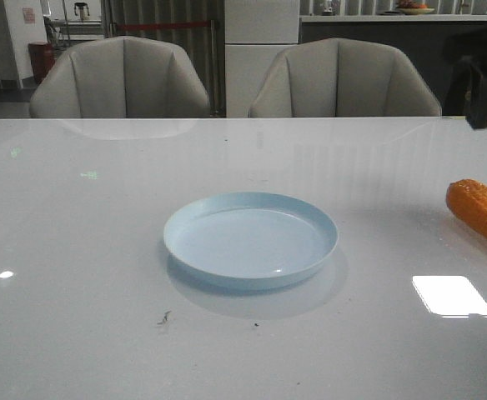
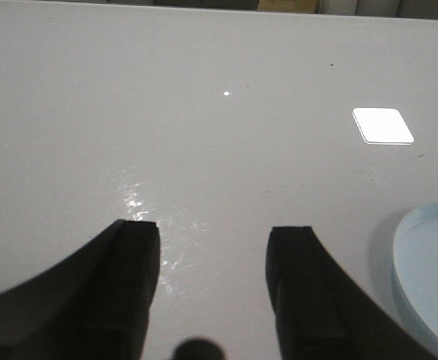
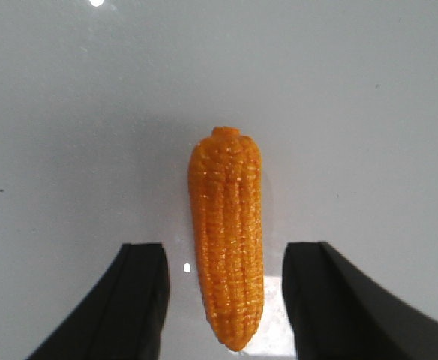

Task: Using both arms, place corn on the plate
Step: 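Lower the right gripper over the orange corn cob and close on it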

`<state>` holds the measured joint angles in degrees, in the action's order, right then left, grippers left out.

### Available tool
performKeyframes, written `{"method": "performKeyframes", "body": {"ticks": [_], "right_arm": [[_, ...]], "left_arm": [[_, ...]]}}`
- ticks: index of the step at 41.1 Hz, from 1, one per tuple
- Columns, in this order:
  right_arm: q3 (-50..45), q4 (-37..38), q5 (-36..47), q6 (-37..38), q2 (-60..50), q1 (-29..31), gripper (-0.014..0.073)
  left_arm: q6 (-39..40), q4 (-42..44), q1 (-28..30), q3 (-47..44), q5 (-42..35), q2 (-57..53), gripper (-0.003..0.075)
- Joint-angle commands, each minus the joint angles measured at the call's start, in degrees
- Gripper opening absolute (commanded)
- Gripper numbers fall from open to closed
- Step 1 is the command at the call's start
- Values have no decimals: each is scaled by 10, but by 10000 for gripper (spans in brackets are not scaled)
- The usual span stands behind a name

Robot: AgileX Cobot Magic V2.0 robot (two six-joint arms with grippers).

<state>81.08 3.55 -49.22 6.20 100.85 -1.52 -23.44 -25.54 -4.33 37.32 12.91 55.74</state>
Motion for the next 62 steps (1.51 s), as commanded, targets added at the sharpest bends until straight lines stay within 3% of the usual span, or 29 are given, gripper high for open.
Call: {"method": "performKeyframes", "body": {"ticks": [1, 28, 62], "right_arm": [[23, 11, 1, -2, 13, 9, 453], [23, 10, 52, -3, 102, 14, 453], [24, 6, 37, -2, 163, 14, 416]], "left_arm": [[-2, -9, -14, 16, -38, -9, 403], [-2, -9, -20, 16, -38, -9, 403], [-2, -9, -20, 16, -38, -9, 403]]}}
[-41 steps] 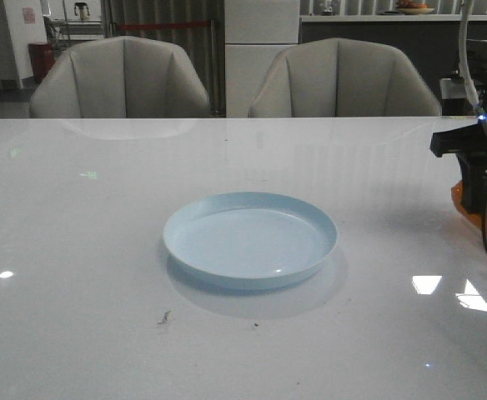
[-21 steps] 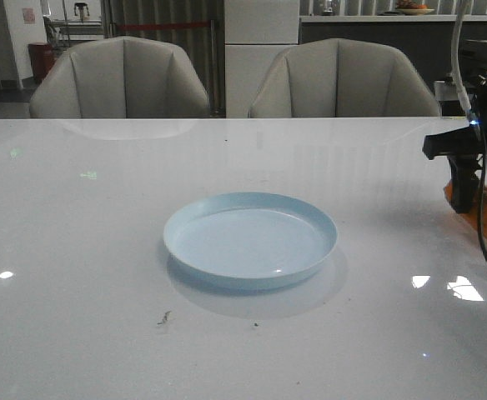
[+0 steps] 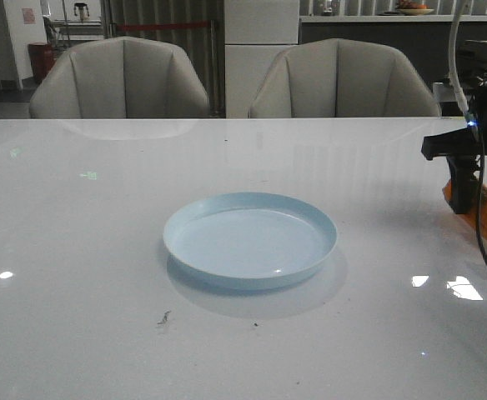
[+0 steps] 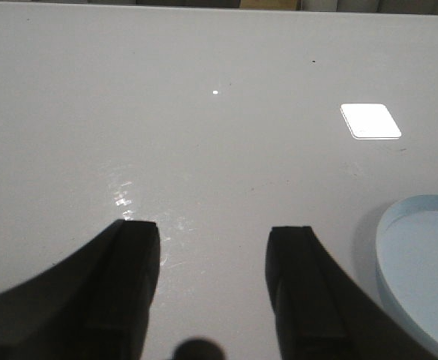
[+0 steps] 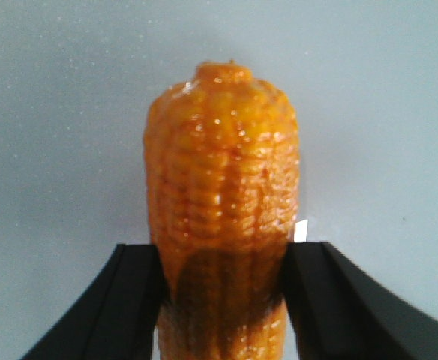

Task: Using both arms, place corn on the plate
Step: 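Lower the right gripper over the orange corn cob and close on it, then lift the corn with the right gripper and carry it over the plate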

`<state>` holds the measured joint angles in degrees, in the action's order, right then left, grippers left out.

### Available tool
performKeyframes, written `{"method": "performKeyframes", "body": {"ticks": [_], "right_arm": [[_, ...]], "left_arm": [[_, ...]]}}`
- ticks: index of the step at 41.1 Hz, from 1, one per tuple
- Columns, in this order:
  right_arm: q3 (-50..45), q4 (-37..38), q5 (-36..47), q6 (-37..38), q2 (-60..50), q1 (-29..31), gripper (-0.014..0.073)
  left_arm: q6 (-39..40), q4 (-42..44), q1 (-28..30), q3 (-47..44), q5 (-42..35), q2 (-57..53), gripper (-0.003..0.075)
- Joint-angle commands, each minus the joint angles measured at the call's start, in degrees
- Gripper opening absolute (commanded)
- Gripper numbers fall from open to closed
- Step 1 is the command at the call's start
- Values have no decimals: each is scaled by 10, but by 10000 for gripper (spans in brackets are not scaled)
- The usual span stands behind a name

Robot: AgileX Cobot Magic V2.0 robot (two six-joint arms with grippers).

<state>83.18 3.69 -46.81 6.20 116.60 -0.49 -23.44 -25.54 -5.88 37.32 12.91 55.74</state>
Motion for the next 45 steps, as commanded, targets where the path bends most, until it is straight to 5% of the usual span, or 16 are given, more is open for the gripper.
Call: {"method": "performKeyframes", "body": {"ticks": [1, 17, 32, 45], "right_arm": [[3, 5, 11, -2, 8, 3, 416], [3, 5, 15, -2, 19, 3, 419], [10, 5, 8, -2, 19, 3, 44], [88, 3, -70, -30, 18, -13, 55]], "left_arm": [[-2, -9, -4, 16, -38, -9, 403], [-2, -8, -4, 16, -38, -9, 403], [-2, -7, -4, 16, -38, -9, 403], [-2, -7, -4, 16, -38, -9, 403]]}}
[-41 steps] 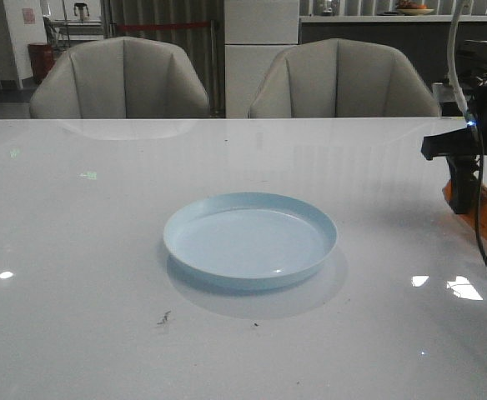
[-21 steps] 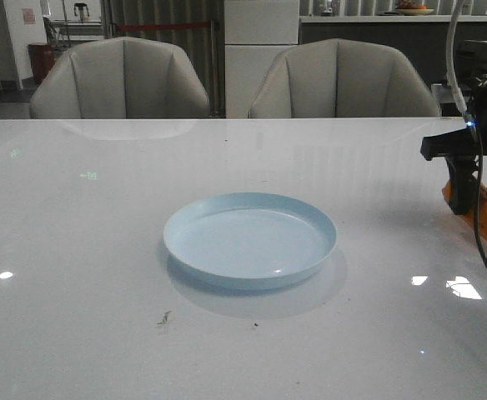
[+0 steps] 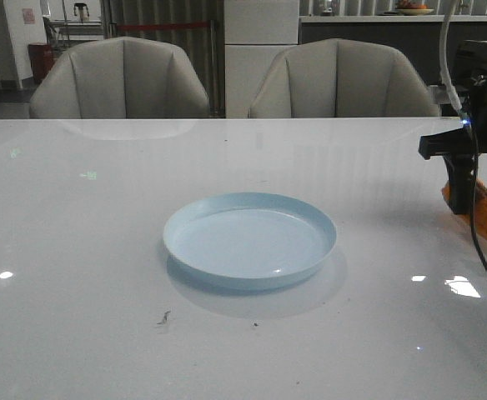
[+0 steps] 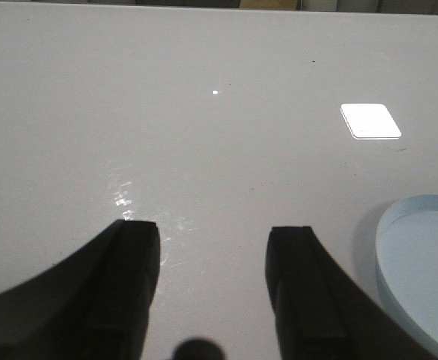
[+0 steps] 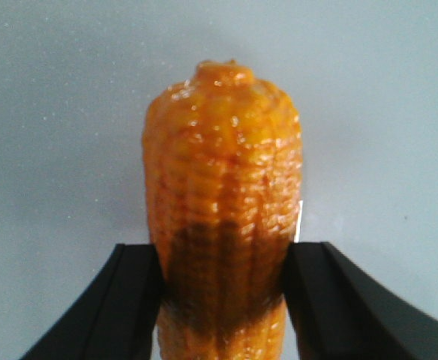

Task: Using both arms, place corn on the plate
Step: 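Lift the corn with the right gripper and carry it over the plate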

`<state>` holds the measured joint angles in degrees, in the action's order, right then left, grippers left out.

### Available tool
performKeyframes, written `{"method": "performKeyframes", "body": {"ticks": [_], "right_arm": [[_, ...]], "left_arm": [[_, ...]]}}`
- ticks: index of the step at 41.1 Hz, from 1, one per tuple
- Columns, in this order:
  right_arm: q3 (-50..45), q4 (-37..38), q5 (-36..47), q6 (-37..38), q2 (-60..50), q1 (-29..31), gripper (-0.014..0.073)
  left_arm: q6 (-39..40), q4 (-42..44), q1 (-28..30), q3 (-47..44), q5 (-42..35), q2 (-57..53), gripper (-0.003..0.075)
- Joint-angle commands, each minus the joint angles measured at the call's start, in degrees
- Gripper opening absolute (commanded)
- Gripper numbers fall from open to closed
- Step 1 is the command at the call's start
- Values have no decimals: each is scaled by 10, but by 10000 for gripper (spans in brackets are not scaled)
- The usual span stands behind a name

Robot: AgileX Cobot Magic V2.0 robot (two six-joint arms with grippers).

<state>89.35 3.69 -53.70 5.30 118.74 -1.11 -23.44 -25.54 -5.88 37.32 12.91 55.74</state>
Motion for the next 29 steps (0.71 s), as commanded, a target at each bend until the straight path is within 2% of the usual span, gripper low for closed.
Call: {"method": "performKeyframes", "body": {"ticks": [1, 18, 23, 29], "right_arm": [[38, 3, -10, -26, -3, -11, 55], [197, -22, -78, -46, -3, -137, 55], [224, -66, -102, -53, -3, -172, 55], [227, -141, -138, -124, -3, -211, 55]], "left_arm": [[-2, -7, -4, 16, -38, -9, 403], [-2, -7, -4, 16, -44, -8, 403], [-2, -6, -4, 16, -49, -8, 403], [-2, -6, -4, 16, -60, -8, 403]]}}
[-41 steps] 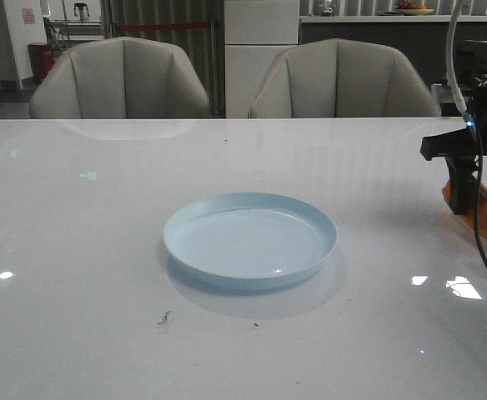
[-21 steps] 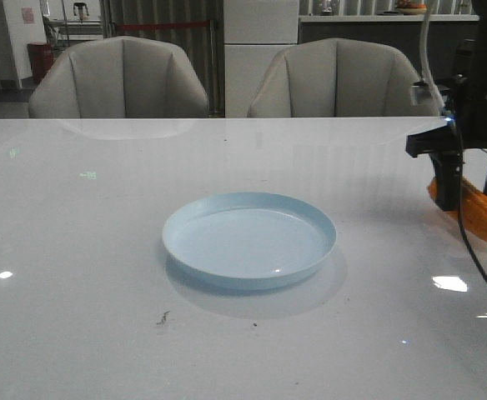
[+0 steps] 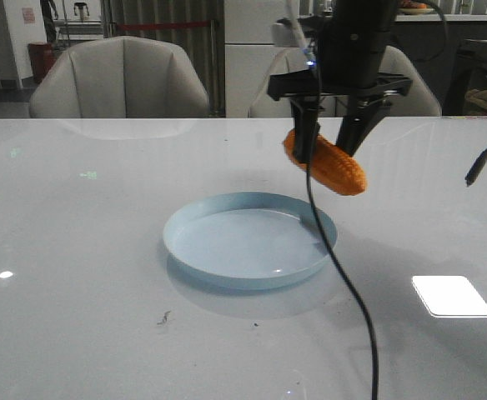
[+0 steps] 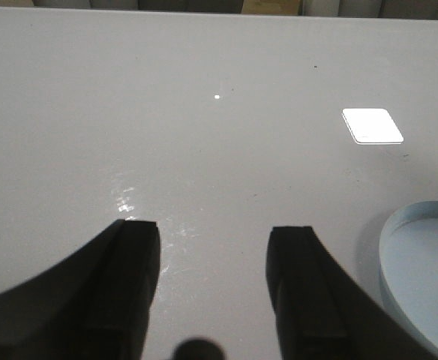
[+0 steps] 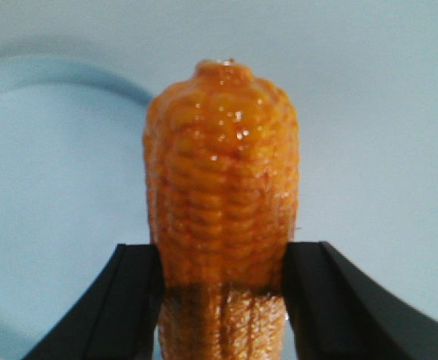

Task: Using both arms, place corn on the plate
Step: 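Lift the corn with the right gripper and carry it over the plate, then lower the corn onto the plate and open the right gripper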

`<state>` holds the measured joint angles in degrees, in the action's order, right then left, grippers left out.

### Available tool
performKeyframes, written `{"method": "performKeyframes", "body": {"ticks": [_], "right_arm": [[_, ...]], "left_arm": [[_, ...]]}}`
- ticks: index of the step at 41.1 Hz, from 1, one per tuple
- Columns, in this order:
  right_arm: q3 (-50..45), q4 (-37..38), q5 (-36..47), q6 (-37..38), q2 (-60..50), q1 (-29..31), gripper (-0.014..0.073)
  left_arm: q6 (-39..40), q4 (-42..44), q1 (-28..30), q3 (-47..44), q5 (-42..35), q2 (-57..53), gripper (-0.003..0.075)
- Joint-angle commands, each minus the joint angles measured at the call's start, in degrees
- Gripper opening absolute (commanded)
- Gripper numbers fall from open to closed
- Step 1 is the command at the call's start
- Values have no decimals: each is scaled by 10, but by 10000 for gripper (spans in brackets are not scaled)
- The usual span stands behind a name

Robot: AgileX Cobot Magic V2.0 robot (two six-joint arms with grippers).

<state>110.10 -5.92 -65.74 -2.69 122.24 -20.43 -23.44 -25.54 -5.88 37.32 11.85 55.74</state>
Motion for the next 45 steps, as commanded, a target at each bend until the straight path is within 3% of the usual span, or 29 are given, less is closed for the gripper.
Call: {"method": "performKeyframes", "body": {"ticks": [1, 14, 23, 32, 39, 45], "right_arm": [[20, -57, -24, -52, -38, -25, 55], [20, -78, -32, -64, -38, -90, 55], [20, -78, 2, -64, -32, -92, 55], [20, -78, -26, -64, 14, -92, 62], [20, -78, -50, -64, 50, -92, 205], [20, -77, -36, -64, 52, -92, 407]], "left_arm": [[-2, -6, -4, 16, -49, -8, 403], [-2, -6, -4, 16, -49, -8, 403], [-2, -6, -4, 16, -49, -8, 403], [-2, -6, -4, 16, -49, -8, 403], [-2, -6, -4, 16, -44, -8, 403], [-2, -6, -4, 16, -44, -8, 403]]}}
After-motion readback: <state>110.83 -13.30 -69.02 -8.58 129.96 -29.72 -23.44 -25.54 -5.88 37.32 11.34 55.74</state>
